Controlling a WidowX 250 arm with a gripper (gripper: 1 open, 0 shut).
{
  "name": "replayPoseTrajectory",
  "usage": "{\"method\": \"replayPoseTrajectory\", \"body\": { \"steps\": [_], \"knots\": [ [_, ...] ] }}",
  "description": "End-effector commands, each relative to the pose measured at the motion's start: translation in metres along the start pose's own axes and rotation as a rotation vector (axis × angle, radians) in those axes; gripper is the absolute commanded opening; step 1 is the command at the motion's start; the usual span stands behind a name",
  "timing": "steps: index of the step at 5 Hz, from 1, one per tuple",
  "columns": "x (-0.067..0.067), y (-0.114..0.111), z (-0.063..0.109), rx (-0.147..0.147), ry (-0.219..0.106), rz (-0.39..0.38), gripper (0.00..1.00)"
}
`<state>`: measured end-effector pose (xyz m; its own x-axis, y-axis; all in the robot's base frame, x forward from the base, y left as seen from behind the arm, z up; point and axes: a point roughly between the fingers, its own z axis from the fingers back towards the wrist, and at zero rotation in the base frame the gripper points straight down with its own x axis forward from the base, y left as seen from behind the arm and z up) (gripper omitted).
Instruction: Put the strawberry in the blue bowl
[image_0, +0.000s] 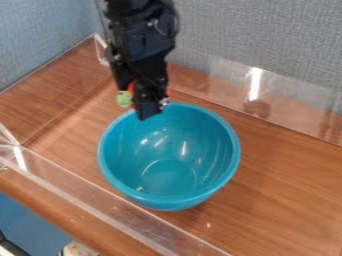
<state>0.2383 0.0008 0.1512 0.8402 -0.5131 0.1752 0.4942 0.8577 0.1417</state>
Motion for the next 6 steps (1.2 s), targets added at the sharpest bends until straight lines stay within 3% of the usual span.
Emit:
{"method": "replayPoseTrajectory", "body": {
  "steps": [1,6],
  "knots": [
    [0.001,-0.017,0.005,0.007,-0.023,-0.034,0.00],
    [-0.003,-0.040,-0.051,-0.038,0.060,-0.085,0.00]
  ]
}}
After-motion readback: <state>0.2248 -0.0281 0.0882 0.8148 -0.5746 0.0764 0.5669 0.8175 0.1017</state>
